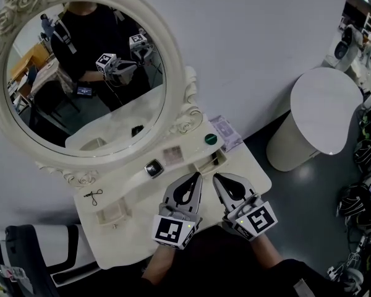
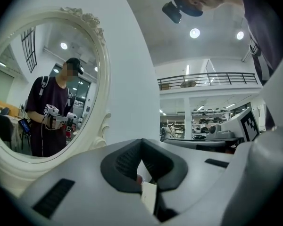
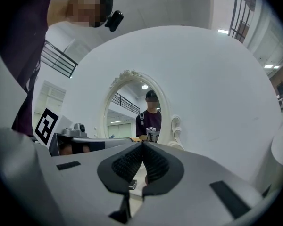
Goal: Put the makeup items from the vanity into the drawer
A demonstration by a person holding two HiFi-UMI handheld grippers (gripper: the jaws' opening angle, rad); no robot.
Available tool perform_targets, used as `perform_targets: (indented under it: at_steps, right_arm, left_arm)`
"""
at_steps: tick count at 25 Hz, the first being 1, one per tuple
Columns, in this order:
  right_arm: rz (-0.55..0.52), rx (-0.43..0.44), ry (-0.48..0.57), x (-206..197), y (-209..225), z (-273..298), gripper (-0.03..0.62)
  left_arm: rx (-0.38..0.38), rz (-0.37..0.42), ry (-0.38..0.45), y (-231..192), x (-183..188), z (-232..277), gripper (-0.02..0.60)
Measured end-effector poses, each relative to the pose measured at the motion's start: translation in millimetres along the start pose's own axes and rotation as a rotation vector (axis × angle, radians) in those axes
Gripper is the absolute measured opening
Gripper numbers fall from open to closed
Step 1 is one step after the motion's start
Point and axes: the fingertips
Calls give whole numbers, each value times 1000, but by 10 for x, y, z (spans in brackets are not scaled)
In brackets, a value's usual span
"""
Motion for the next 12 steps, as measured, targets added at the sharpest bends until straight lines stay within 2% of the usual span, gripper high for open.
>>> perform_targets:
  at_steps: [5,12]
  right_arm:
    - [-32,18,73,197,-102,30,21]
    - [-35,18,92,283,-171,37,21]
  left_arm:
    - [0,10,32,-16,122,-64,14]
    - [-2,12,38,-19,148,-118,14]
Point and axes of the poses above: the fingertips, and each gripper's own axes: z forward along the fingers, y to its right, x out of its top, and after that the axes turned 3 degrees about -y, right-handed
